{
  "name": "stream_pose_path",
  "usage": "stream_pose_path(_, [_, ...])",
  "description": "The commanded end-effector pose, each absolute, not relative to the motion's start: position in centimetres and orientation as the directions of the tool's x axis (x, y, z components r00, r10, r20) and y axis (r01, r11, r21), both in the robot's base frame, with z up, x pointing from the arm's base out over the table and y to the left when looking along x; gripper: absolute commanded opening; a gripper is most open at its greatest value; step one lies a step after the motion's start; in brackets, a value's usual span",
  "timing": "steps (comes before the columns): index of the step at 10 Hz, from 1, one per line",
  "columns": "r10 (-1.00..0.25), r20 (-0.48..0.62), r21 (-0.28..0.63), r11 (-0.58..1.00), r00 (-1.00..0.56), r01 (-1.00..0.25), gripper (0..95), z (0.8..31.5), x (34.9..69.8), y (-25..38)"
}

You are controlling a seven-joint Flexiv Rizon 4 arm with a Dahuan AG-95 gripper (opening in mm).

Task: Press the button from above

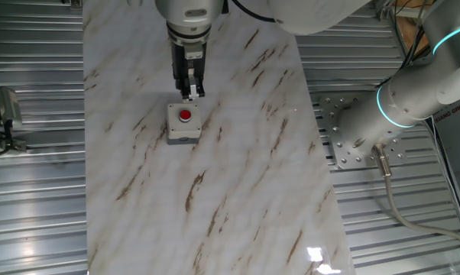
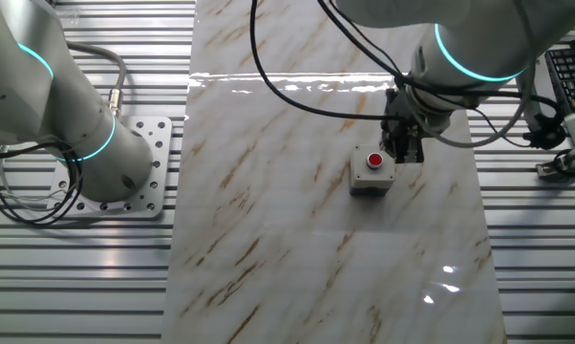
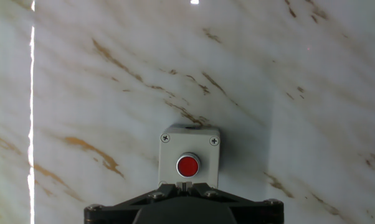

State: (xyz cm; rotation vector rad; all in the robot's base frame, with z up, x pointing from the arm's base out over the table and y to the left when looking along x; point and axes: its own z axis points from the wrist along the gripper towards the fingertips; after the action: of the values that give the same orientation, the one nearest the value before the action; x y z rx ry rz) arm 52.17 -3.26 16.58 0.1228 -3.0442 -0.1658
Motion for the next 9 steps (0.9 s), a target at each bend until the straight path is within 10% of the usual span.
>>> stream_pose_path(1, [-0.093,0.092,0.116,0.99,-0.991,-0.082,0.0,16.64,52.18,-3.24])
stream_pose_path(9, [-0.086,0.108,0.138,0.988,-0.99,-0.071,0.0,16.5,52.22,-3.21])
